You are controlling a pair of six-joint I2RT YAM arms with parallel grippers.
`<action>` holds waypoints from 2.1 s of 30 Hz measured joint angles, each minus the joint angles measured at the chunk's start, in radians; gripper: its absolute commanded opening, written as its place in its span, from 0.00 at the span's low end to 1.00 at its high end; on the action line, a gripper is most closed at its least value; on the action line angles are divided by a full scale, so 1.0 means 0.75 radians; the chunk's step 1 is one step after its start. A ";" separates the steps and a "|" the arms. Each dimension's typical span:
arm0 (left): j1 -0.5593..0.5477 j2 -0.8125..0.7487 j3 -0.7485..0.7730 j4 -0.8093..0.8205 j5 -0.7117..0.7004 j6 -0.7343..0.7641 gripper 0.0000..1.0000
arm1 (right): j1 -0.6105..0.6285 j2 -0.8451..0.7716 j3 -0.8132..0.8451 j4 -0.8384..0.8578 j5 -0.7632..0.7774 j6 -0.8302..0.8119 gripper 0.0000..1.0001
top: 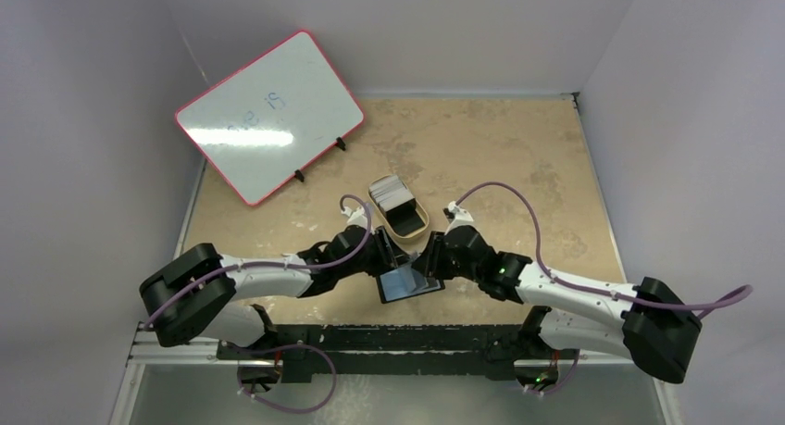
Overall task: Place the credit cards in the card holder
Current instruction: Pick up the credit card from the storage box.
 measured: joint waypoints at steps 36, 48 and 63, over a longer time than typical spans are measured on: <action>0.140 -0.472 0.074 -0.720 -0.336 0.130 0.38 | -0.318 0.331 0.629 -0.036 -0.083 -1.141 0.54; 0.153 -0.723 -0.079 -0.780 -0.364 0.145 0.39 | -0.327 0.591 0.646 0.085 -0.406 -2.006 0.56; 0.153 -0.769 -0.110 -0.801 -0.339 0.149 0.39 | -0.329 0.827 0.741 0.048 -0.470 -2.578 0.57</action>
